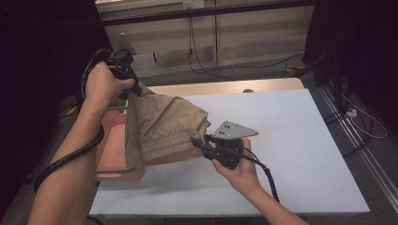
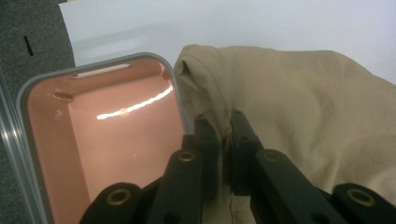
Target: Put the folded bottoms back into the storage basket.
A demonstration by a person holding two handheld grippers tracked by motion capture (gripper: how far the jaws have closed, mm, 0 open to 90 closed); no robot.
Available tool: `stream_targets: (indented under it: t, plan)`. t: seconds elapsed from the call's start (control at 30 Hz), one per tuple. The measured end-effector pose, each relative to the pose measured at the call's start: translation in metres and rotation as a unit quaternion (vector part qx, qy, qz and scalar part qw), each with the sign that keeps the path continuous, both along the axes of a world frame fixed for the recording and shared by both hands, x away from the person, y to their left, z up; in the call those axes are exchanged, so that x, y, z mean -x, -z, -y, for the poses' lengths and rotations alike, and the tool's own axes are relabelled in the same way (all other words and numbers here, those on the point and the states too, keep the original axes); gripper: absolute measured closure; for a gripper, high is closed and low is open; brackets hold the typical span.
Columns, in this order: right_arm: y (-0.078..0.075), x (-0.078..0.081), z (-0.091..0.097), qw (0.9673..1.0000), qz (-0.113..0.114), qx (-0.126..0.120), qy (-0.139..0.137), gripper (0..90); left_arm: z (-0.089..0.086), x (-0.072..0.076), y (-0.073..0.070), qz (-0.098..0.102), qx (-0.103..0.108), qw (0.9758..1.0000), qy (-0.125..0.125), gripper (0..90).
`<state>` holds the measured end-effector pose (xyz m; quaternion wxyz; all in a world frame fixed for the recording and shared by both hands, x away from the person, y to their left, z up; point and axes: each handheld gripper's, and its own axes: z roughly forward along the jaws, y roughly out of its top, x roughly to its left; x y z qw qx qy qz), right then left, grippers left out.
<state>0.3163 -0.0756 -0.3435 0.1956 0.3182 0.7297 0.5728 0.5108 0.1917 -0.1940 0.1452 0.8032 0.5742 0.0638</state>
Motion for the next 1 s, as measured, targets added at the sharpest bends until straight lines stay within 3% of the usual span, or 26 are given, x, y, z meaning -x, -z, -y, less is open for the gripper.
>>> stream_targets:
  t: [1.0]
  plan:
    - [0.0, -0.005, -0.022, 0.9999, -0.002, 0.0, -0.015, 74.3, -0.022, -0.001, 0.0, -0.008, 0.003, 0.9999, -0.009, 85.0]
